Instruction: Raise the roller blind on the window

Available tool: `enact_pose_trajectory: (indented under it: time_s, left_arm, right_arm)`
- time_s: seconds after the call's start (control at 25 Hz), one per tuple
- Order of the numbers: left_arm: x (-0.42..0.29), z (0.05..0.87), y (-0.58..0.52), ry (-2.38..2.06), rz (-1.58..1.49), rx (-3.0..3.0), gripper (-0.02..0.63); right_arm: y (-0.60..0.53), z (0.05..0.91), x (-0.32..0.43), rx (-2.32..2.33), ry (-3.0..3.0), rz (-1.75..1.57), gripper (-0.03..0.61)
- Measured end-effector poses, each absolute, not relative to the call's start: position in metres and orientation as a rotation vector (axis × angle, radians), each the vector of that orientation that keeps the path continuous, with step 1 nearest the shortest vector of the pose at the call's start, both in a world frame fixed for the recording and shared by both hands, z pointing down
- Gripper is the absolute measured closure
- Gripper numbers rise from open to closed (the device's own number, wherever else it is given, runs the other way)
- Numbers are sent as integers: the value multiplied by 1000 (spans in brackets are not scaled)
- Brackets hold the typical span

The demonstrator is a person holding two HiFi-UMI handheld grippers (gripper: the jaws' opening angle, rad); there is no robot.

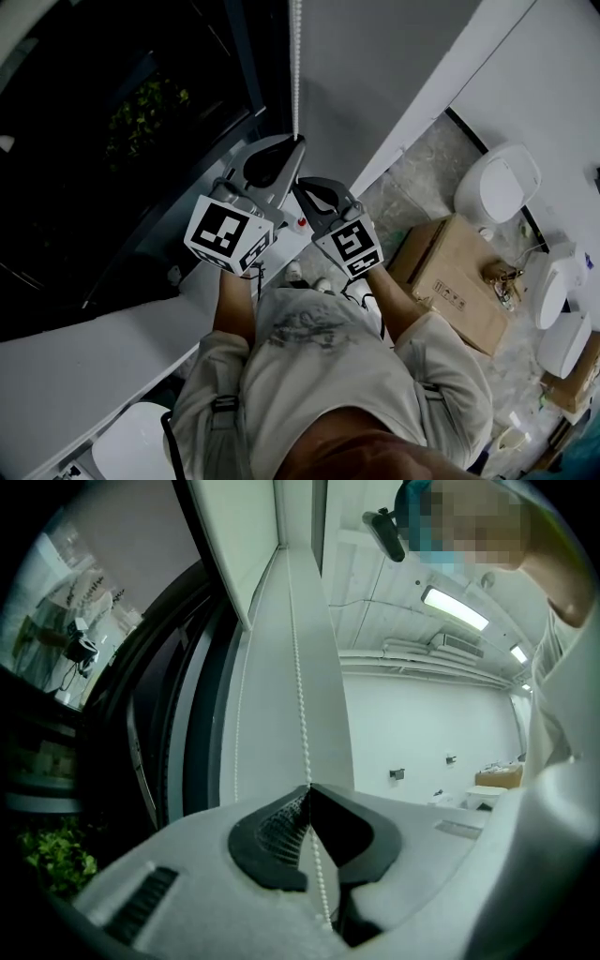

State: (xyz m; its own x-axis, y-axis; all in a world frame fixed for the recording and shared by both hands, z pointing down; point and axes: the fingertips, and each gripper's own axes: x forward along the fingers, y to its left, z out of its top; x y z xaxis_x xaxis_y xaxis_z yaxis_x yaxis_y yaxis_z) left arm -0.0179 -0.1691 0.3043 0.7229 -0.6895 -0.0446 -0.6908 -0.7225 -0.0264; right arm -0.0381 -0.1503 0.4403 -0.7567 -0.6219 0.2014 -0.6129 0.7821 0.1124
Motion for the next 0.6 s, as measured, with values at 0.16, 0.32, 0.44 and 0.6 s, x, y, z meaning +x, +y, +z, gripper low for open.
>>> enact_pose_trajectory:
  time_s: [0.16,0.32,0.44,0.6]
  left_arm:
    - [-17,319,-169,1169,25,-2902,600]
    - [-16,331,-170,1175,10,-2924,600]
    - [-14,340,-169,1179,0,-2942,600]
    - [-13,351,-169,1188,-13,-2964,600]
  right_arm:
    - [-150,455,-38,956,-2727,-32,568]
    - [-151,466,-38,951,-2710,-12,568]
    - [-152,475,-37,948,-2697,3,568]
    - [-152,486,-35,945,-2682,26,568]
